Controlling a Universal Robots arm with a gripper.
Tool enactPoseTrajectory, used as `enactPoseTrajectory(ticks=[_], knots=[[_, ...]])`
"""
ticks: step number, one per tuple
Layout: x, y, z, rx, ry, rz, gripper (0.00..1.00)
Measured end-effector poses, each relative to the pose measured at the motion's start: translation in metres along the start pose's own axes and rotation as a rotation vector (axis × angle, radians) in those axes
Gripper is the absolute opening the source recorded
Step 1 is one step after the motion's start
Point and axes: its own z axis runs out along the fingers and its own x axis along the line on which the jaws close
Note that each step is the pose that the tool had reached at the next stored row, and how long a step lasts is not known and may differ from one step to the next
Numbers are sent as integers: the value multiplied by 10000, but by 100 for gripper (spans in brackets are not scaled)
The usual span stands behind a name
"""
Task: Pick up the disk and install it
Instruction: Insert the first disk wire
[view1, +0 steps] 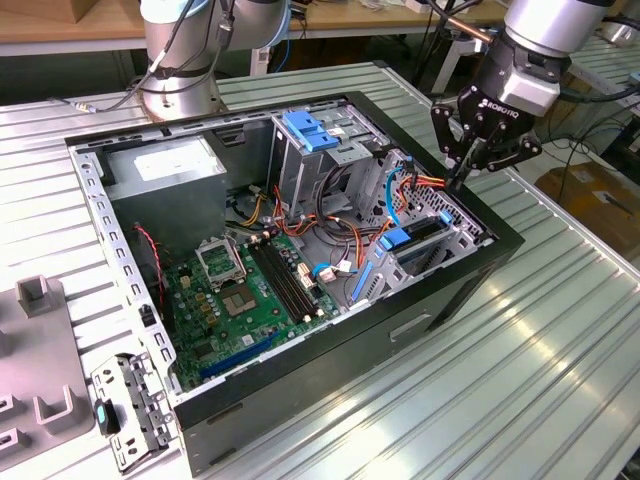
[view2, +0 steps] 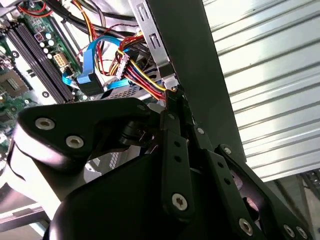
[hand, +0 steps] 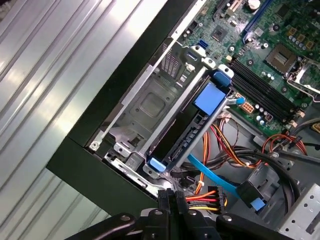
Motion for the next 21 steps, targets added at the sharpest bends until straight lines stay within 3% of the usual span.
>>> enactPoseTrajectory(ticks=[3, 10, 12, 15, 21], knots=[[-7, 9, 0, -1, -4, 370, 16], [-127, 176, 2, -1, -7, 601, 16], [-134, 186, 2, -2, -8, 767, 16], [-136, 188, 3, -5, -16, 1619, 16], [-177, 246, 5, -4, -22, 1942, 16]])
